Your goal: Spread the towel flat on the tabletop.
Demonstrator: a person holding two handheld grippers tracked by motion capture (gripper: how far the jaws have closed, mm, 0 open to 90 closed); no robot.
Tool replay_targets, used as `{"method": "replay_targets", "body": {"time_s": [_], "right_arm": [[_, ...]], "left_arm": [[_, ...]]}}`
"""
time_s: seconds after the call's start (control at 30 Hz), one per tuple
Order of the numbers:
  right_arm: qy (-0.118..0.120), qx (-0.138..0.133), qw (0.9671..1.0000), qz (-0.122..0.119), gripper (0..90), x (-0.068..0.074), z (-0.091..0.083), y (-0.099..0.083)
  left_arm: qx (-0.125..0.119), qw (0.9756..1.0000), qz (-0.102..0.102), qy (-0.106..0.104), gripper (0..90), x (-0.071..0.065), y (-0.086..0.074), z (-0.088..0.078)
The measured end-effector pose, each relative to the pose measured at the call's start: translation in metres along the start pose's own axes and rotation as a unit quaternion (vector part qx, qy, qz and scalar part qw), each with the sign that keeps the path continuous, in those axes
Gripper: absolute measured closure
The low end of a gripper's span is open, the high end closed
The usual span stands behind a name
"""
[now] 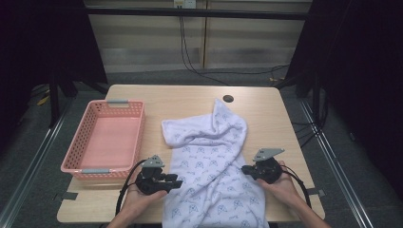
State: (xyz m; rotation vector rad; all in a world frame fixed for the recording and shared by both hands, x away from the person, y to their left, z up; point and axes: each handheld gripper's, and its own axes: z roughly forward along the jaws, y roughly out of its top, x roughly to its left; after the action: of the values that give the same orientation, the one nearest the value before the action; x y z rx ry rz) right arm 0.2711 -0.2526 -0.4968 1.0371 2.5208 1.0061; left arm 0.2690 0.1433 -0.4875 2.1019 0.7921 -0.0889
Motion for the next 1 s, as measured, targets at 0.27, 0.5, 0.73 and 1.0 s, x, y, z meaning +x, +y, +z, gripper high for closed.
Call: {"method": "replay_targets", "body": {"time_s": [0.27,0.5,0.73,1.0], "right_arm": [[0.024,-0.003,0.999,0.038,89.7,0.009,-0.066,-0.046],[0.044,-0.029,0.9976,0.045,74.7,0.028,-0.096,-0.062],[0.015,-0.047,0.9977,0.047,58.4,0.01,-0.068,-0.037],[-0.02,-0.008,0.999,0.039,56.4,-0.03,-0.018,-0.014]], "left_arm": [[0.043,0.9982,0.041,0.012,62.4,-0.014,-0.002,0.014],[0.079,0.9945,0.068,0.01,90.0,-0.025,-0.011,0.009],[0.094,0.9936,0.041,-0.047,89.3,-0.029,-0.03,-0.013],[0.018,0.9992,0.029,0.02,62.3,0.003,0.012,0.008]]}}
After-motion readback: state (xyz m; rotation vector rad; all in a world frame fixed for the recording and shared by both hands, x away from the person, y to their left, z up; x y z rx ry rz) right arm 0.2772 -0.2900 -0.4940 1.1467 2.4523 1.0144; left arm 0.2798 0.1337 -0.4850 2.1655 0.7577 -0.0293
